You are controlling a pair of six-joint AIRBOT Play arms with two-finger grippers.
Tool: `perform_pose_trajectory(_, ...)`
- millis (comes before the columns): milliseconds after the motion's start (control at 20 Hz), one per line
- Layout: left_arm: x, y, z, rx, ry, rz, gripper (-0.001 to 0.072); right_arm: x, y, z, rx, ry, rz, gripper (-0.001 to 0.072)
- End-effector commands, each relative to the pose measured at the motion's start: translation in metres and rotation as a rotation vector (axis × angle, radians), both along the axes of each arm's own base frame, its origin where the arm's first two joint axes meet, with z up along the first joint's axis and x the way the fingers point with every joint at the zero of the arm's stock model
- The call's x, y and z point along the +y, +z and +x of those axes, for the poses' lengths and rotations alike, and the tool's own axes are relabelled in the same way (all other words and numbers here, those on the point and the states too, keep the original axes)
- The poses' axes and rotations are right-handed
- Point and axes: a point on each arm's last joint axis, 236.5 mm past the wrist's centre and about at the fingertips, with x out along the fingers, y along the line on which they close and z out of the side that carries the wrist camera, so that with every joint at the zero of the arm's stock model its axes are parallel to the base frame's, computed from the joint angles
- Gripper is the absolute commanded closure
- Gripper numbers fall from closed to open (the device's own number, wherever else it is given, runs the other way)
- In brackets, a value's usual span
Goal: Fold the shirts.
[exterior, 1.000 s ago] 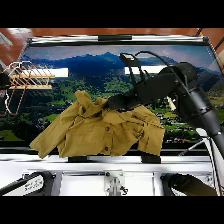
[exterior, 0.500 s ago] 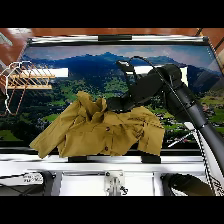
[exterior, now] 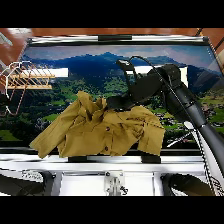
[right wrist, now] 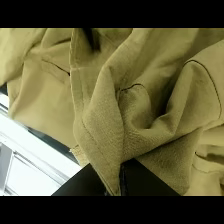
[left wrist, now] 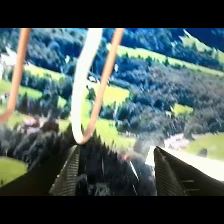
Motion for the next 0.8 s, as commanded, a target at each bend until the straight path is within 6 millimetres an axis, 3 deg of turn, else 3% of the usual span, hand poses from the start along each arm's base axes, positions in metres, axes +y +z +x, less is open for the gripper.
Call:
perform_pose_trajectory(0, 0.01, -0.019, 0.003, 0.008, -0.024, 0.01, 0.0149, 0.001, 0.001, 0.002, 0.002, -0.022, 0.009, 0.0625)
perform_pose_trajectory(100, 0.011, -0.029, 0.002, 0.026, -0.024, 0.006, 0.0149, 0.001, 0.001, 0.002, 0.013, -0.036, 0.012, 0.0625)
perform_pose_trajectory(350, 0.023, -0.025, 0.015, -0.027, -0.023, 0.058, 0.0149, 0.001, 0.001, 0.002, 0.019, -0.049, 0.014, 0.0624)
perform_pose_trajectory(750, 0.008, -0.055, 0.013, 0.024, -0.03, -0.028, 0.0152, 0.001, 0.001, 0.002, 0.02, -0.049, 0.013, 0.0624)
